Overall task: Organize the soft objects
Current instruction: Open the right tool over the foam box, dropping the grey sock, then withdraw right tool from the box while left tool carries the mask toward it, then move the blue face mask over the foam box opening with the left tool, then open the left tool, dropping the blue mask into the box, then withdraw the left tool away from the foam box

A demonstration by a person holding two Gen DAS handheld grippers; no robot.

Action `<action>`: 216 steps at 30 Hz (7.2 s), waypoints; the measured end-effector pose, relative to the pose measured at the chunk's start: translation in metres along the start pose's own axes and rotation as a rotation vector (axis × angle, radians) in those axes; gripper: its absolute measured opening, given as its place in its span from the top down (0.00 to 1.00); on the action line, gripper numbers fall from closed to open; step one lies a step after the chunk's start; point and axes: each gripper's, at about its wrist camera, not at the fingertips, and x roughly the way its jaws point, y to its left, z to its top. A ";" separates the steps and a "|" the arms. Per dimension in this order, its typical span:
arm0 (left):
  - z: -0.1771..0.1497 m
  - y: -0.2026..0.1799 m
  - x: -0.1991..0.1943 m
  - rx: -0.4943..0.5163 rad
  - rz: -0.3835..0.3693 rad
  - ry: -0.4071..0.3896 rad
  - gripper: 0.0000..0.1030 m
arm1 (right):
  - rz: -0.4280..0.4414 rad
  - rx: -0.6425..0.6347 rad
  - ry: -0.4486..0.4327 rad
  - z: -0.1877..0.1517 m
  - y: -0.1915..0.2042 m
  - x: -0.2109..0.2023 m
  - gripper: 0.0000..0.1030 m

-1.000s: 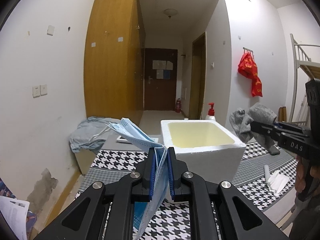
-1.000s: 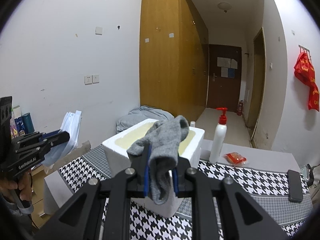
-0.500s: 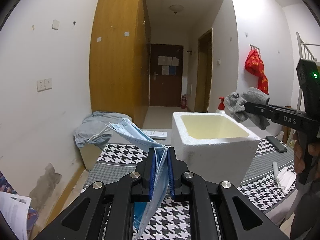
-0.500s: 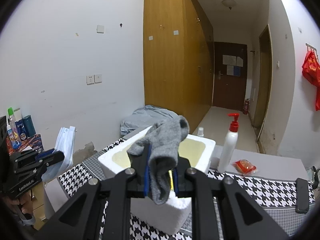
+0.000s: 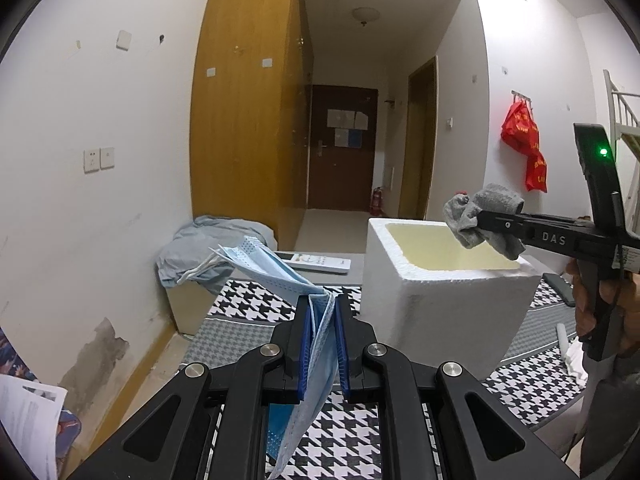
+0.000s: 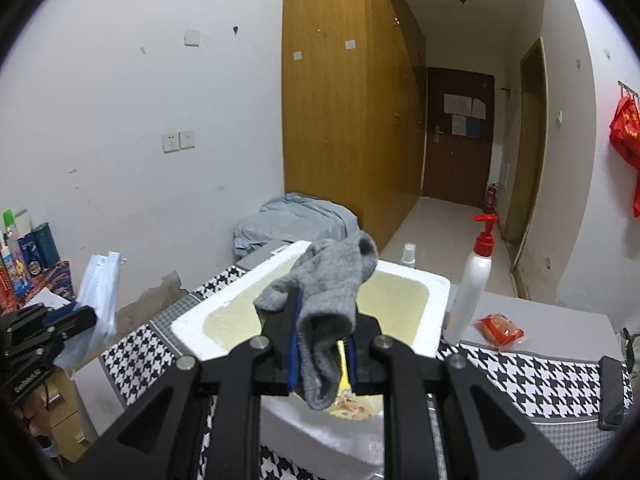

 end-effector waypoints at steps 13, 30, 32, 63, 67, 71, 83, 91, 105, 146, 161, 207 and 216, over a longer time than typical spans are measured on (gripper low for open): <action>-0.001 0.002 0.008 -0.006 0.005 0.018 0.88 | -0.043 0.025 0.019 0.003 -0.003 0.016 0.00; 0.001 -0.002 0.009 -0.005 -0.004 0.026 0.88 | -0.035 -0.006 -0.003 -0.001 -0.004 0.001 0.00; 0.001 -0.003 0.008 -0.001 -0.005 0.025 0.88 | -0.038 -0.005 -0.008 -0.001 -0.006 -0.002 0.00; 0.024 -0.033 -0.001 0.062 -0.114 -0.023 0.88 | -0.162 0.041 -0.051 -0.030 -0.024 -0.073 0.00; 0.030 -0.037 -0.004 0.074 -0.135 -0.042 0.88 | -0.188 0.055 -0.056 -0.036 -0.027 -0.084 0.00; 0.036 -0.043 -0.006 0.086 -0.158 -0.060 0.88 | -0.209 0.071 -0.055 -0.042 -0.032 -0.092 0.00; 0.046 -0.058 0.004 0.115 -0.217 -0.068 0.88 | -0.256 0.088 -0.035 -0.058 -0.037 -0.104 0.00; 0.054 -0.067 0.019 0.127 -0.251 -0.050 0.88 | -0.265 0.104 -0.035 -0.068 -0.042 -0.108 0.00; 0.059 -0.078 0.045 0.153 -0.289 -0.022 0.88 | -0.295 0.123 0.001 -0.079 -0.052 -0.106 0.00; 0.073 -0.109 0.092 0.185 -0.270 0.028 0.05 | -0.362 0.193 0.019 -0.106 -0.078 -0.123 0.00; 0.065 -0.114 0.029 0.140 -0.280 -0.062 0.01 | -0.354 0.185 -0.026 -0.102 -0.078 -0.144 0.00; -0.047 -0.160 -0.013 0.020 -0.374 -0.050 0.01 | -0.321 0.219 -0.065 -0.159 -0.087 -0.181 0.00; -0.048 -0.180 0.009 0.025 -0.404 0.027 0.01 | -0.348 0.241 0.003 -0.169 -0.113 -0.171 0.00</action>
